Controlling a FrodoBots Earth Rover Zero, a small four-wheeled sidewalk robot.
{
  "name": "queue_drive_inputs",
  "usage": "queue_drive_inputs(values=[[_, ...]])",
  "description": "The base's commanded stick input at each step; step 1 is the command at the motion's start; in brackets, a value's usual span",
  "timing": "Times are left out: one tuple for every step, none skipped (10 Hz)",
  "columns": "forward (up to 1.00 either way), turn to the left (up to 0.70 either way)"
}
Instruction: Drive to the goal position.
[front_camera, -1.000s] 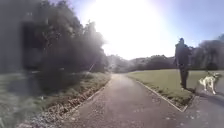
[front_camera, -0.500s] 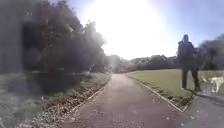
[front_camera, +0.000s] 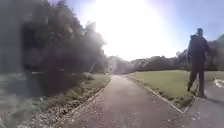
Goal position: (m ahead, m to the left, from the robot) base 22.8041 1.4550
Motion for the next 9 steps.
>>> queue_drive_inputs(values=[[0.5, 0.0], [0.5, 0.0], [0.5, 0.0], [0.5, 0.0], [0.5, 0.0], [0.5, 0.0], [0.5, 0.0], [0.5, 0.0], [0.5, 0.0]])
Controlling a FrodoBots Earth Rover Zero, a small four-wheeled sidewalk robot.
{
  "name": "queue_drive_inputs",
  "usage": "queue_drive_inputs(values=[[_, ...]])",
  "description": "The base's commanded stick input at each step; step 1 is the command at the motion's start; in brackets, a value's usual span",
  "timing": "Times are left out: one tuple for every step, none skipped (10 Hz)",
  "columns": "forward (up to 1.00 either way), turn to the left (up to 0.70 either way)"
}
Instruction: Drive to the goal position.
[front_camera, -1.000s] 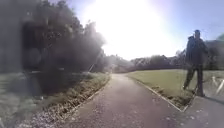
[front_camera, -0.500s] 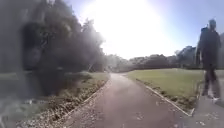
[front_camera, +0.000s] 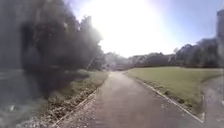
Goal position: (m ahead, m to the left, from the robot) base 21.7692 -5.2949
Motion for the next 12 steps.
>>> queue_drive_inputs(values=[[0.5, 0.0], [0.5, 0.0], [0.5, 0.0], [0.5, 0.0], [0.5, 0.0], [0.5, 0.0], [0.5, 0.0], [0.5, 0.0], [0.5, 0.0], [0.5, 0.0], [0.5, 0.0], [0.5, 0.0]])
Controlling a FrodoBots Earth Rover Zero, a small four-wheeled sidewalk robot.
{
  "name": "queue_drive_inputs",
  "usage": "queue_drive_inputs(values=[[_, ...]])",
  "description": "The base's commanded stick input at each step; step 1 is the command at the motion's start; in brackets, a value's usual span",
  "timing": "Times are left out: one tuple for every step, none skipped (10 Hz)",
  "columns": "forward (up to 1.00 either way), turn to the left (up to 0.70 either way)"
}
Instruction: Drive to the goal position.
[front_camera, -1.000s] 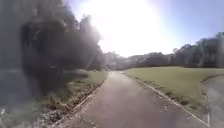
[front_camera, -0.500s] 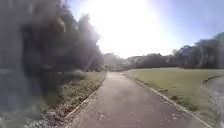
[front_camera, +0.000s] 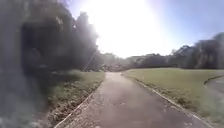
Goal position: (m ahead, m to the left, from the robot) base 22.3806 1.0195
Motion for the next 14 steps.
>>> queue_drive_inputs(values=[[0.5, 0.0], [0.5, 0.0], [0.5, 0.0], [0.5, 0.0], [0.5, 0.0], [0.5, 0.0], [0.5, 0.0], [0.5, 0.0], [0.5, 0.0], [0.5, 0.0], [0.5, 0.0], [0.5, 0.0], [0.5, 0.0], [0.5, 0.0]])
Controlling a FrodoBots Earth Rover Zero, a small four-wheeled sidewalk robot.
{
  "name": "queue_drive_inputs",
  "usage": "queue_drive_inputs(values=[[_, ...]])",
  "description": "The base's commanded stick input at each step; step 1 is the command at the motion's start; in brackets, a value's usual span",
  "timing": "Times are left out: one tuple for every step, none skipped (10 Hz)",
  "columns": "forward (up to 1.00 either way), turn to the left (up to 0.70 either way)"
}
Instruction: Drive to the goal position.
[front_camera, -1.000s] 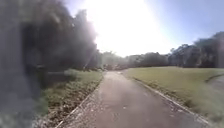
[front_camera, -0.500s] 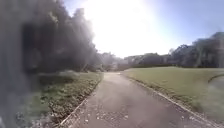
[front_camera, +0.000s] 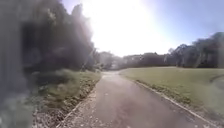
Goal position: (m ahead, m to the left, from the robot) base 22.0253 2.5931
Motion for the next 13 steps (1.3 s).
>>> queue_drive_inputs(values=[[0.5, 0.0], [0.5, 0.0], [0.5, 0.0], [0.5, 0.0], [0.5, 0.0], [0.5, 0.0], [0.5, 0.0], [0.5, 0.0], [0.5, 0.0], [0.5, 0.0], [0.5, 0.0], [0.5, 0.0], [0.5, 0.0]])
